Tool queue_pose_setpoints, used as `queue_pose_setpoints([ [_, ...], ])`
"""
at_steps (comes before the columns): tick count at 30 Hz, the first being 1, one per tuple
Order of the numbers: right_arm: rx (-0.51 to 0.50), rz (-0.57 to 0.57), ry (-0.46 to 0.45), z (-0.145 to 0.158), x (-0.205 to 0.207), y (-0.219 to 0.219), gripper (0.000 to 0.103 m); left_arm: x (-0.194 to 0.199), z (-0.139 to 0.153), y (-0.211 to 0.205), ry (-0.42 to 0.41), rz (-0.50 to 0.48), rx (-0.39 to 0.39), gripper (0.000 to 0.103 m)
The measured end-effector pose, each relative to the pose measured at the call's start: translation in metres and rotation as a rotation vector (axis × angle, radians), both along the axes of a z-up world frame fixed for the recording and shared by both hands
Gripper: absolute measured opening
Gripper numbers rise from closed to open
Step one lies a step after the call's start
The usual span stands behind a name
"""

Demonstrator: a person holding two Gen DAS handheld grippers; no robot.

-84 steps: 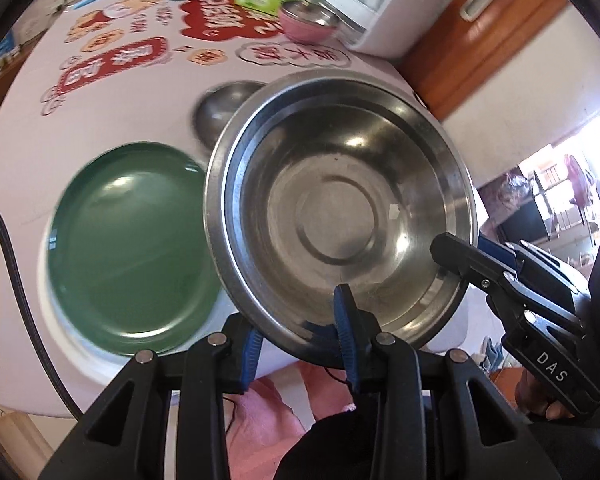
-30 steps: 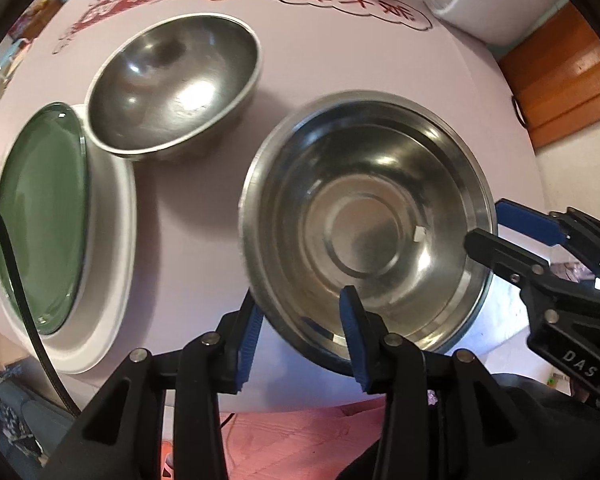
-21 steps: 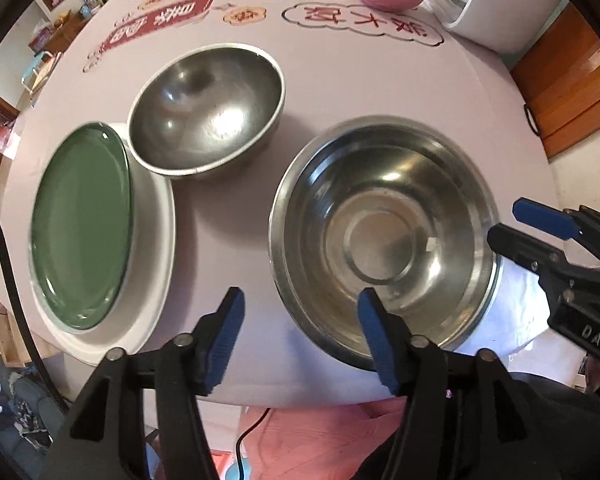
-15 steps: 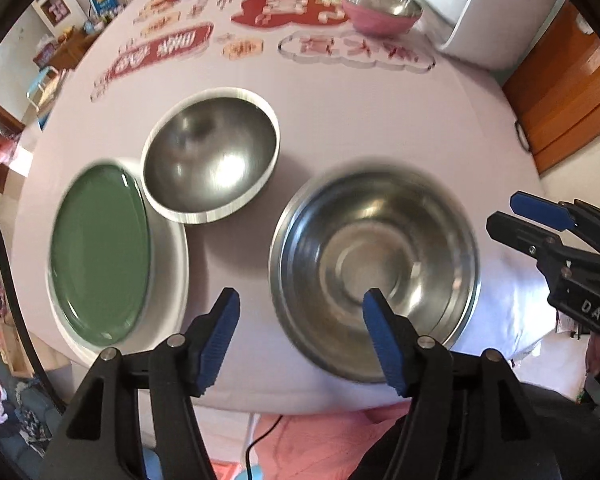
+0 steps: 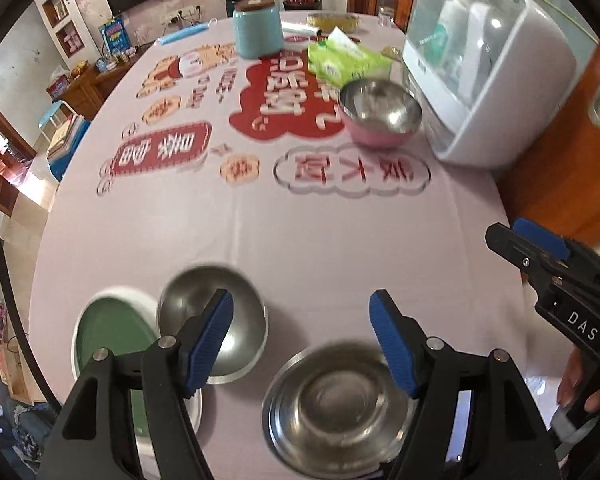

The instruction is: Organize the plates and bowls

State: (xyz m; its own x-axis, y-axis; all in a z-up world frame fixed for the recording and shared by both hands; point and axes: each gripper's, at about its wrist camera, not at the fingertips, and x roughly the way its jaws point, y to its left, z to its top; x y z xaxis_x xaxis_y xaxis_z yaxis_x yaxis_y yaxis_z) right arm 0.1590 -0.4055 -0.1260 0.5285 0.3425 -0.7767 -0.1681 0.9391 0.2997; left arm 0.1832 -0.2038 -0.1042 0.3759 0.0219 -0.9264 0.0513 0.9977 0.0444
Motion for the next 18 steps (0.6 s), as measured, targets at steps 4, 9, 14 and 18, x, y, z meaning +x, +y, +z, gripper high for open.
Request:
queue_pose_setpoints([
  [4, 0.049, -0.073, -0.019, 0.001, 0.026, -0.009, 0.052, 0.027, 0.007, -0.007, -0.029, 0.008, -0.008, 0.069],
  [9, 0.104, -0.116, -0.008, -0.009, 0.057, -0.013, 0.052, 0.060, 0.007, -0.012, -0.068, 0.036, -0.017, 0.069],
  [14, 0.173, -0.163, -0.006, -0.026, 0.085, -0.016, 0.052, 0.088, 0.000, -0.017, -0.112, 0.049, -0.015, 0.069],
  [18, 0.236, -0.200, -0.010, -0.043, 0.103, -0.018, 0.052, 0.103, -0.008, -0.016, -0.153, 0.067, -0.033, 0.069],
])
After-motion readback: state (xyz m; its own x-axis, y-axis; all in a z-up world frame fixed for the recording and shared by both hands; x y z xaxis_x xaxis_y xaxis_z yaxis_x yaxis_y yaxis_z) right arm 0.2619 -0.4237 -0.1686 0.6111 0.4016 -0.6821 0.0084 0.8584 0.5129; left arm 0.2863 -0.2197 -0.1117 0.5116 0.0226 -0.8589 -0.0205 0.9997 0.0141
